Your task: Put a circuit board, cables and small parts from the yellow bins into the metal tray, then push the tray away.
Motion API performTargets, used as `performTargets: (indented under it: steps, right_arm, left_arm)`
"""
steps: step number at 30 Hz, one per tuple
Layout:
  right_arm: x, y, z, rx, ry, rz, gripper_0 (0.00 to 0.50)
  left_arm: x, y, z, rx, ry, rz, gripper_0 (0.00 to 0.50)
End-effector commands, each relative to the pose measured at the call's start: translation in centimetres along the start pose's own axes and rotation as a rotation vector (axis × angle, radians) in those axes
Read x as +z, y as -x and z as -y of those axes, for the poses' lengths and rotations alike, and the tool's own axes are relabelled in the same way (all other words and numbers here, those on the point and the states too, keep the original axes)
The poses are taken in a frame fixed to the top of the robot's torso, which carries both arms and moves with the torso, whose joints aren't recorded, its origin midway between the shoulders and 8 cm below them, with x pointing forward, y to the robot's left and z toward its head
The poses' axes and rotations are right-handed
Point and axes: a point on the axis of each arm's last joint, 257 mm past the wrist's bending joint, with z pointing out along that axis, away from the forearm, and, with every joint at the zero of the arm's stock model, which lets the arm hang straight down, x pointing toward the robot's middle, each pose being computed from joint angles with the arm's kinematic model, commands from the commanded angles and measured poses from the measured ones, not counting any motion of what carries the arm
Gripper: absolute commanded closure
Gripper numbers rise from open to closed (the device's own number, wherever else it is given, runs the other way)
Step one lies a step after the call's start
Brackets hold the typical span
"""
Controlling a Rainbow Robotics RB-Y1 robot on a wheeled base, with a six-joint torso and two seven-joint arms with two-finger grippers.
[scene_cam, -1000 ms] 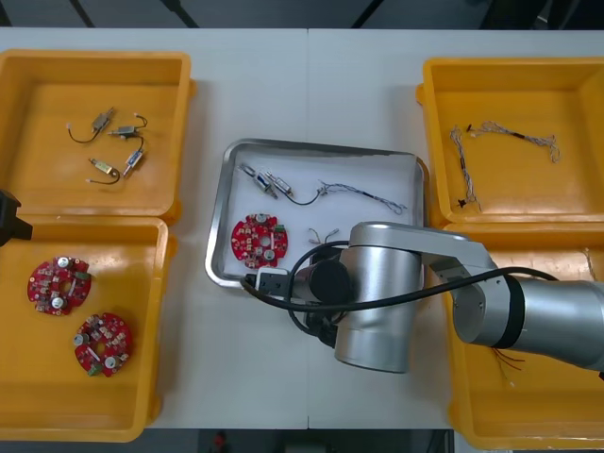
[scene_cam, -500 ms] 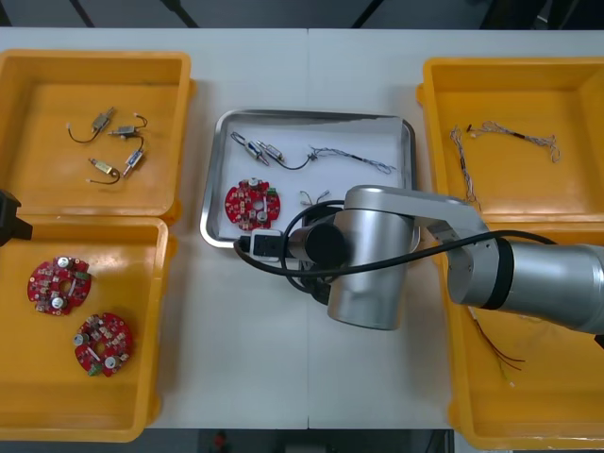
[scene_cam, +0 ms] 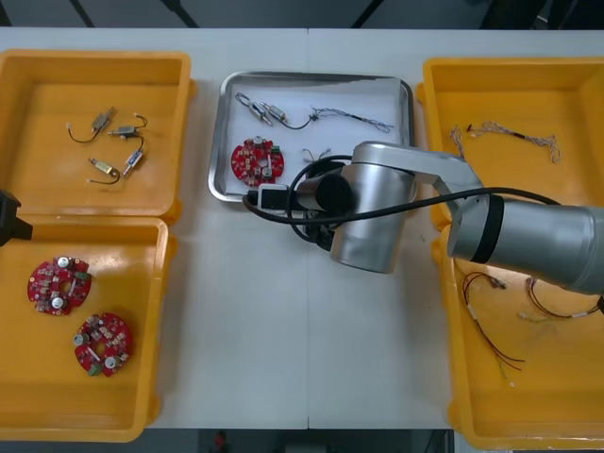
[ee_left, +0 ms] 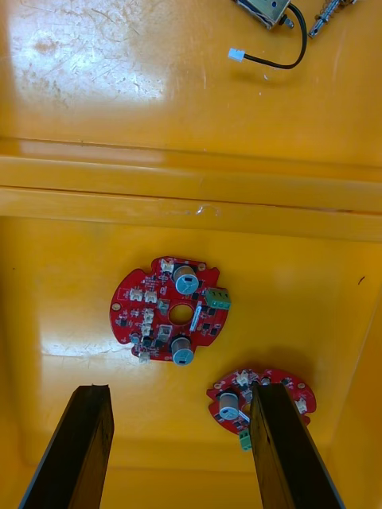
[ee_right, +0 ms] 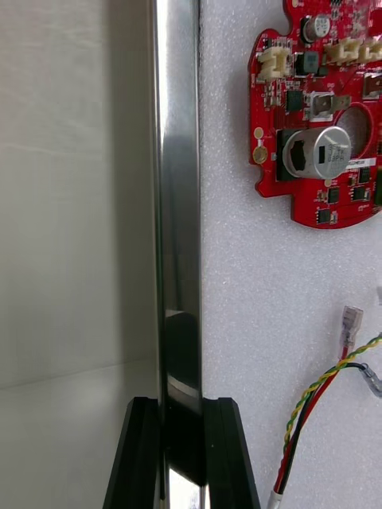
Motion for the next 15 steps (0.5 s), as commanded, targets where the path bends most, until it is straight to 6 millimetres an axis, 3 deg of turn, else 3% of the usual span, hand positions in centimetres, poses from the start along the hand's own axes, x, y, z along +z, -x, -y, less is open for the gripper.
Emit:
performTargets:
  steps: [1, 15]
  right_arm:
    - [-0.5, 2.6, 4.2, -0.083, -0.080, 0.049, 0.500]
    - [1.3, 4.4, 11.0, -0.126, -0.225, 0.156, 0.500]
  left_arm:
    - [-1.6, 1.3, -0.6, -0.049, 0.024, 0.039, 0.000]
    - [-1.6, 1.3, -0.6, -0.049, 0.024, 0.039, 0.000]
